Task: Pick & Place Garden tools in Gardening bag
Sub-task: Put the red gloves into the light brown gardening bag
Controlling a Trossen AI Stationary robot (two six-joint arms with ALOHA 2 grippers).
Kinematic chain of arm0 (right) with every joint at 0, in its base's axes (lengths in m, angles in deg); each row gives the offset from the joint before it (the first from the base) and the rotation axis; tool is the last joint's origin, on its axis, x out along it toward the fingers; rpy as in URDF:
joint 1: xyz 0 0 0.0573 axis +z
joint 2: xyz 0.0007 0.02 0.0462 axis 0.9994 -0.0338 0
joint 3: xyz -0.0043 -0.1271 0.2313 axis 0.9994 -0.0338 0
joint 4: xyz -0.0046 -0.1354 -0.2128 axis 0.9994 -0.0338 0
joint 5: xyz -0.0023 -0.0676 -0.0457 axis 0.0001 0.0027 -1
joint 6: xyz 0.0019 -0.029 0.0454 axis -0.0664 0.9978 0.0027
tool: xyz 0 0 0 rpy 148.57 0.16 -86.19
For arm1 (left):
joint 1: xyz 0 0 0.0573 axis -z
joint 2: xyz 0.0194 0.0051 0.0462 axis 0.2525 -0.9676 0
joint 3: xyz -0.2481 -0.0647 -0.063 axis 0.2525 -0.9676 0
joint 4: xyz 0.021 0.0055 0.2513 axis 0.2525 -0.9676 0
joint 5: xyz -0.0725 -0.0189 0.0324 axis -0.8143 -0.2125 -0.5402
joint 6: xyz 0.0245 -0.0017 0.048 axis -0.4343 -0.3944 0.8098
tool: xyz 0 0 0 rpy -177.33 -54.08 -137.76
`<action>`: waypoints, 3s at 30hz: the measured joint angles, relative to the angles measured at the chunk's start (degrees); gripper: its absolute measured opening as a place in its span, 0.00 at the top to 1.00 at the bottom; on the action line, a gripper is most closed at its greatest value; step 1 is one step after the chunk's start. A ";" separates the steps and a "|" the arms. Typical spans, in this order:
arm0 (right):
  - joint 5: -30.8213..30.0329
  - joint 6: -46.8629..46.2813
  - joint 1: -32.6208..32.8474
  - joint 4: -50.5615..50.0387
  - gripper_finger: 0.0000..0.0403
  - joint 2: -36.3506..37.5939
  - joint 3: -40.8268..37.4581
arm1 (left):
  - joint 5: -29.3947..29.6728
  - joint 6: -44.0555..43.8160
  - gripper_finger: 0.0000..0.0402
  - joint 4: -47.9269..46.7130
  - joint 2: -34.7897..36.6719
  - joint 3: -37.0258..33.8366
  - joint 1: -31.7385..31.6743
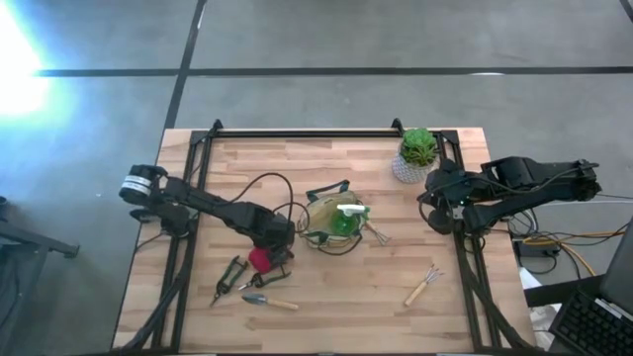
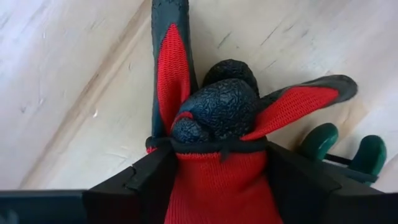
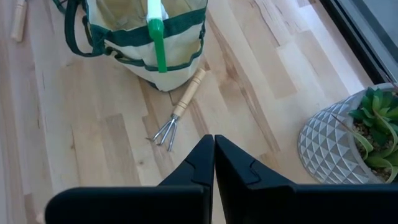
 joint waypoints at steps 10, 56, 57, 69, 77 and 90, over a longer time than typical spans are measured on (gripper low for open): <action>-0.77 0.01 -0.02 0.00 0.98 0.00 0.00 | 1.39 4.94 0.71 -0.23 0.36 -0.20 -0.02; -4.43 2.83 -0.02 0.04 0.98 0.00 0.00 | 22.13 49.47 0.88 67.13 29.89 -12.94 0.13; -4.49 2.83 -0.02 0.06 0.98 0.00 0.00 | 21.89 50.04 0.88 69.68 29.26 -13.69 0.13; -4.52 2.87 -0.02 0.07 0.98 -0.07 0.00 | 19.08 53.39 0.88 86.87 19.17 -16.74 0.17; -4.52 3.07 -0.02 0.07 0.98 -0.07 0.00 | 19.10 55.72 0.88 93.52 15.46 -16.79 0.16; -4.52 3.05 -0.02 0.09 0.98 -0.11 0.00 | 19.09 57.69 0.88 99.63 12.26 -16.87 -0.07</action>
